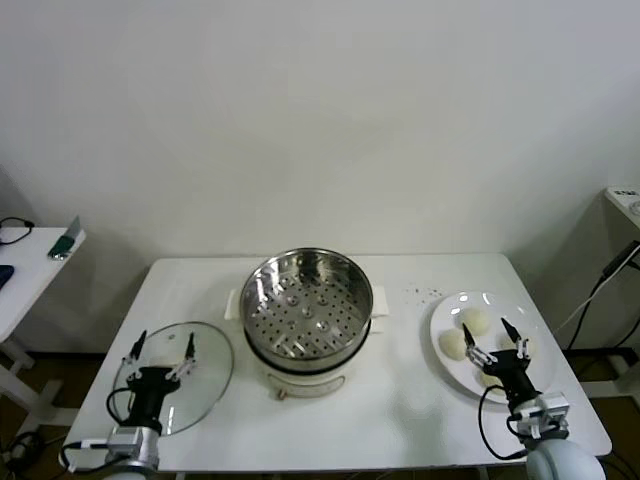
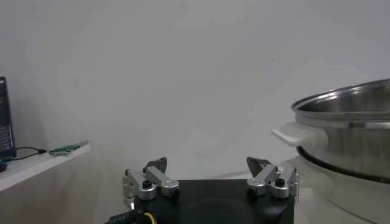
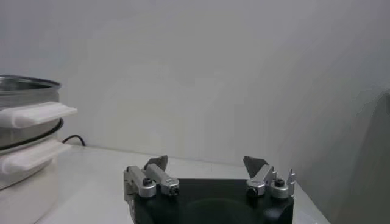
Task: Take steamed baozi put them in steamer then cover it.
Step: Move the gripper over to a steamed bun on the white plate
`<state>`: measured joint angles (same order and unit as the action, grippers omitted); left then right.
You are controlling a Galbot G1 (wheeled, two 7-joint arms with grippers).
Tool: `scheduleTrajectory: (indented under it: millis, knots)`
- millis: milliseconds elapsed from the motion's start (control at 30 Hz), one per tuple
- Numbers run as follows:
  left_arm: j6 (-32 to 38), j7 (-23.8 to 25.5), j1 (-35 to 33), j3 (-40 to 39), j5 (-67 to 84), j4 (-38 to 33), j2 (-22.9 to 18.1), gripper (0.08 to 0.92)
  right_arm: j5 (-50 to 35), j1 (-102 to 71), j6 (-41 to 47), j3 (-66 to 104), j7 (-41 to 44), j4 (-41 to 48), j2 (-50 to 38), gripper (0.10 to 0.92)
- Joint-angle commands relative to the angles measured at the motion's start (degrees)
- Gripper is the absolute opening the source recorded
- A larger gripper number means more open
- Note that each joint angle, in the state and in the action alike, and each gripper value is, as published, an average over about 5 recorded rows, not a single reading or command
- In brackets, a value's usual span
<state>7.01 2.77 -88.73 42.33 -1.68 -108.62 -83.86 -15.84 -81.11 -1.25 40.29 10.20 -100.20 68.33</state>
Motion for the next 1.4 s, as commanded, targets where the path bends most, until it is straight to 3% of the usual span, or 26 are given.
scheduleTrajectory:
  millis: [33, 367, 600, 767, 1033, 1200, 1400]
  knots:
    - [0.0, 0.0, 0.0, 0.0, 0.1, -0.1, 0.1, 0.823, 3.3, 3.5, 2.9, 0.0, 4.6, 1.8, -5.5, 0.823]
    - [0.5, -1.8, -1.3, -0.9, 0.4, -0.7, 2.1, 0.823, 11.6, 12.2, 8.3, -5.8, 28.6, 13.5, -30.0, 0.823]
    - [1.0, -2.2, -2.2, -1.6, 0.7, -0.7, 2.7, 0.823, 23.9, 29.8, 6.7, -21.3, 46.3, 23.7, -39.6, 0.823]
    - [0.8, -2.9, -1.8, -2.0, 1.5, -0.2, 2.8, 0.823, 31.5, 50.4, 3.1, -40.7, 52.7, 31.0, -40.8, 0.823]
    - [0.7, -3.0, -1.6, -1.8, 2.0, 0.1, 3.8, 0.823, 31.3, 77.5, 0.7, -69.7, 55.8, 42.4, -35.2, 0.823]
    - [0.3, -3.2, -1.3, -1.6, 2.2, 0.2, 4.1, 0.823, 28.5, 85.0, 1.2, -82.4, 56.3, 46.1, -31.0, 0.823]
    - [0.1, -3.2, -1.3, -1.7, 2.0, 0.2, 4.5, 0.823, 27.9, 86.6, 1.1, -85.8, 56.1, 50.8, -25.8, 0.823]
